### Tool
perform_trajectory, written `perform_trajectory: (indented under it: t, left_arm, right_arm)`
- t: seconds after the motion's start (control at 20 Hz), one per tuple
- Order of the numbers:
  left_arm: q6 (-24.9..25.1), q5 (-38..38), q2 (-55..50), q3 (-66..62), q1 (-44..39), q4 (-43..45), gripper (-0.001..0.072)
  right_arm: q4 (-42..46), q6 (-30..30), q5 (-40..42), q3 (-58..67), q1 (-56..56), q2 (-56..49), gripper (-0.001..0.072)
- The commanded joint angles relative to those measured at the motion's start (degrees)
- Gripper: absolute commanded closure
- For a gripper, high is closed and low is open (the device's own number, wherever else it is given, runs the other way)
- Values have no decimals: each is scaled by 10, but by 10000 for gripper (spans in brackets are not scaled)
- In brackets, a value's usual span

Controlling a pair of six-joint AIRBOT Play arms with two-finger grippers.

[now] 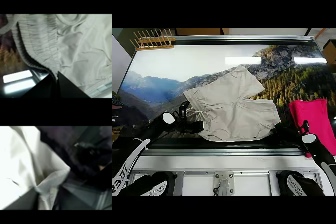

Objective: Fold the clothes and pants, and hang the long-sleeved shirts on hangers.

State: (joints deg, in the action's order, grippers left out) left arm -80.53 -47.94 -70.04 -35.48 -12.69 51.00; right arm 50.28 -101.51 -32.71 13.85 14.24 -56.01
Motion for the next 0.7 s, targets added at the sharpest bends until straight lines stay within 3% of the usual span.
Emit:
perform_trajectory:
  t: [0.0, 0.05, 0.25, 0.4, 0.65]
  left_arm:
    - [0, -1, 0, 0, 0, 0, 689]
    - [0, -1, 0, 0, 0, 0, 689]
    - [-1, -15, 0, -14, 15, 0, 689]
    - [0, -84, 35, -100, 49, 0, 689]
    - [-41, -139, 171, -328, 55, -1, 689]
  right_arm:
    - [-4, 59, 19, 18, -15, -8, 646]
    - [-3, 76, 19, 28, -15, -8, 707]
    - [105, 86, -42, 123, -15, -8, 709]
    - [213, 97, -167, 297, -15, -5, 709]
    - [215, 133, -273, 659, -16, 9, 709]
